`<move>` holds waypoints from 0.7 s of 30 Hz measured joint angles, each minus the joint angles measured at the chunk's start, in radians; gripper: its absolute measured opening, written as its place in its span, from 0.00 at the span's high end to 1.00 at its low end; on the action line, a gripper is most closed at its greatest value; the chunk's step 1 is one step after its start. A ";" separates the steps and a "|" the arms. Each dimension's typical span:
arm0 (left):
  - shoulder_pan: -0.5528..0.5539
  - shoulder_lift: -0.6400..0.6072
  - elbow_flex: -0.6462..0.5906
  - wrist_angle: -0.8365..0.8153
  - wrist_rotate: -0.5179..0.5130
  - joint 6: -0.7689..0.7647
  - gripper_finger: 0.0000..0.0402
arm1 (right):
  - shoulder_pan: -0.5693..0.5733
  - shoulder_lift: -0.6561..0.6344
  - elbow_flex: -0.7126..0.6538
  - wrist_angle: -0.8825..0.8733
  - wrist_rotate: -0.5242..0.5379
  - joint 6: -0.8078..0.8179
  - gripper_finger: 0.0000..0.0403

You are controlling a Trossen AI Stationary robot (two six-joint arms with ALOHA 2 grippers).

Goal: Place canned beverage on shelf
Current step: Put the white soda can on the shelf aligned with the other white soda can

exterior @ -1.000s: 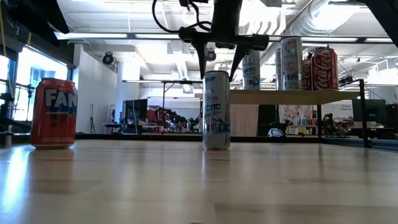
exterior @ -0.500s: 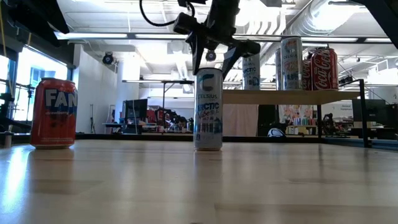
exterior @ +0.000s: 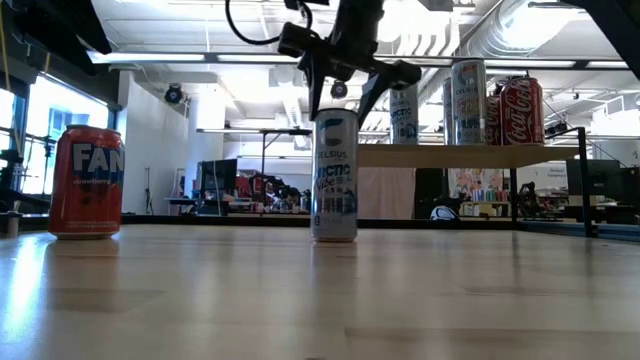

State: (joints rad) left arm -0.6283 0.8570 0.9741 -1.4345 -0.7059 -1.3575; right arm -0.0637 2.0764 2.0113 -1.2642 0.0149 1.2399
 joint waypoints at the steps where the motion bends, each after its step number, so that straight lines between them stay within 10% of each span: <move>1: 0.000 0.000 0.000 0.000 0.000 0.000 0.23 | 0.001 0.001 0.004 0.000 0.008 -0.001 0.38; 21: 0.000 0.000 0.000 0.000 0.000 0.000 0.23 | 0.064 -0.001 0.015 -0.019 0.142 0.023 0.07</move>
State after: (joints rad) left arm -0.6283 0.8570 0.9741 -1.4345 -0.7059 -1.3575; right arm 0.0006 2.0758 2.0262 -1.2831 0.1573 1.2632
